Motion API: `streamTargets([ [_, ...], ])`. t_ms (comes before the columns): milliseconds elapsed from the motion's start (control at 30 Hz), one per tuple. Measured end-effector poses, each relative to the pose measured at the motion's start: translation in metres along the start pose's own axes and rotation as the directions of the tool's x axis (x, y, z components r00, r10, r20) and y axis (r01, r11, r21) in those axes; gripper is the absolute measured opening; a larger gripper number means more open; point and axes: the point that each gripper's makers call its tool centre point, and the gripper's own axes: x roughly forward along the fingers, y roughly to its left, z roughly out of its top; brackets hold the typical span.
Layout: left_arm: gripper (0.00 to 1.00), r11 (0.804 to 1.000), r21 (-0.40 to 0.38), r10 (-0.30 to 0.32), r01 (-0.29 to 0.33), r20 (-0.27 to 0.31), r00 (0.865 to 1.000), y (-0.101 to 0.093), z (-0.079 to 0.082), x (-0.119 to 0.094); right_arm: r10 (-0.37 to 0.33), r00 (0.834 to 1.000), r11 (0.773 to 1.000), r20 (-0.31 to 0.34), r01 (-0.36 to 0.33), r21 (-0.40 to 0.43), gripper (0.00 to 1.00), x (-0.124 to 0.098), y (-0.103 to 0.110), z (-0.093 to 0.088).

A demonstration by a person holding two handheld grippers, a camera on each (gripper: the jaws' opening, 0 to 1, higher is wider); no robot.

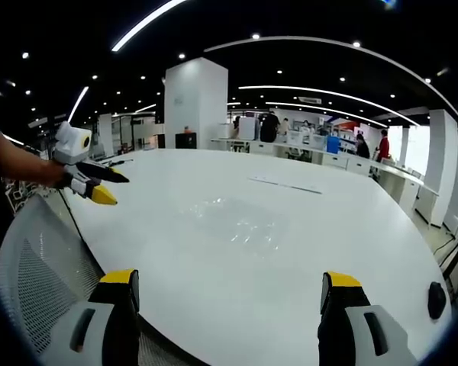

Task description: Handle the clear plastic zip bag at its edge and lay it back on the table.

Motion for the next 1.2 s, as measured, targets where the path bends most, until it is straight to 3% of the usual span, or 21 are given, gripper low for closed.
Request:
streamTargets([
  [633, 0.58, 0.999, -0.039, -0.006, 0.004, -0.050, 0.999, 0.012, -0.008, 0.031, -0.006, 1.000, 1.000, -0.001, 0.006, 0.009, 1.00, 0.000, 0.000, 0.000],
  [1200, 0.52, 0.997, -0.081, -0.004, -0.003, -0.087, 0.996, 0.019, -0.012, 0.046, -0.004, 1.000, 1.000, 0.003, 0.004, 0.016, 1.00, 0.000, 0.000, 0.001],
])
